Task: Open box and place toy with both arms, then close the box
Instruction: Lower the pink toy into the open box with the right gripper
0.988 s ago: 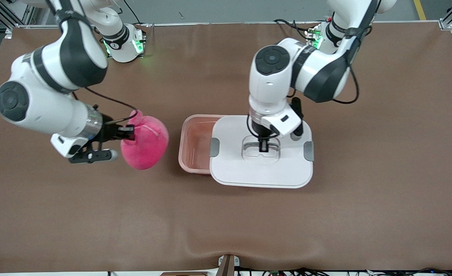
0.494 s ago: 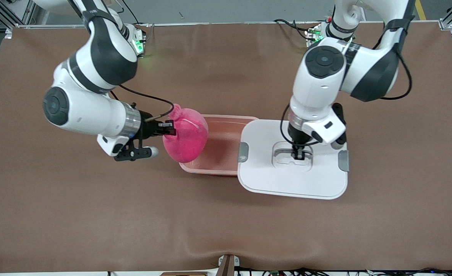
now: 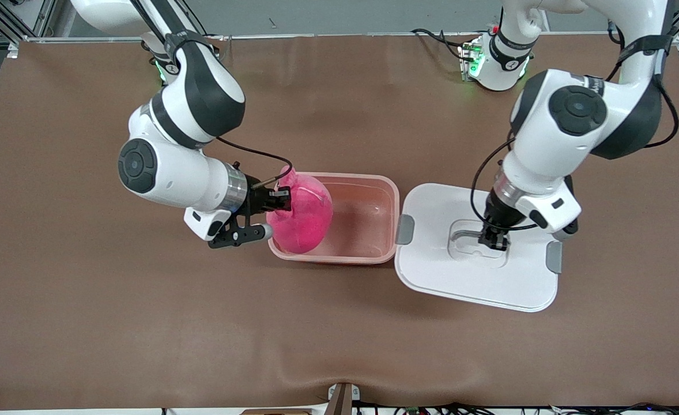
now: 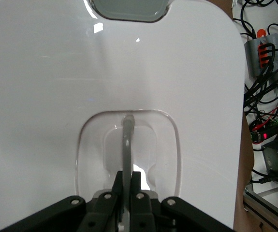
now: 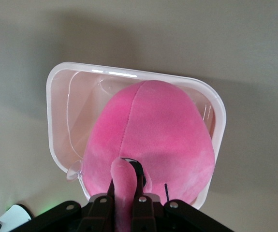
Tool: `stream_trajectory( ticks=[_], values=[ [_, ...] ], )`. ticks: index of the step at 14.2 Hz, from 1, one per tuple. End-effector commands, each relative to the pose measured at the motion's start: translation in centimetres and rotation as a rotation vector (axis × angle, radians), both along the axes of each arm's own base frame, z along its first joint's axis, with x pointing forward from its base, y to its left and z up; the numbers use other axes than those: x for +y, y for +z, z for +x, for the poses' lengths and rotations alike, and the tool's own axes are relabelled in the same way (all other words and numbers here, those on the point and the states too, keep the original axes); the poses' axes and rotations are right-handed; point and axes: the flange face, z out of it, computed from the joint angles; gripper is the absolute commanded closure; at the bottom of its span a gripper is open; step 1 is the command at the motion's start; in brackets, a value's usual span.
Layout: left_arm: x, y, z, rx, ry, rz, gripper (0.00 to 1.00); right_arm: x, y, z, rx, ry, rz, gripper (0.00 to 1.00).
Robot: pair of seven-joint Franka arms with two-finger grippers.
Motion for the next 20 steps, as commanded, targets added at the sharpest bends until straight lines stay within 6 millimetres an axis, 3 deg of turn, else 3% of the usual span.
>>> stream_trajectory(
  ticks=[1,7,12,20],
  values=[
    [1.5,0.2,-0.8,-0.012,-0.040,-0.011,1.00,0.6,0.4,0.3,-0.007,0.014,0.021,1.00],
    [3.6,-0.8,-1.5,-0.047,-0.076,-0.005,1.00,1.3,-2.2,0.4,0.028,0.020,0.007,1.00],
    [3.7,-0.7,-1.7,-0.049,-0.082,-0.003,1.00,1.8,-4.8,0.5,0.059,0.026,-0.010,1.00],
    [3.7,-1.0,-1.7,-0.049,-0.083,-0.003,1.00,1.9,-11.5,1.5,0.074,0.001,-0.057,1.00]
  ],
)
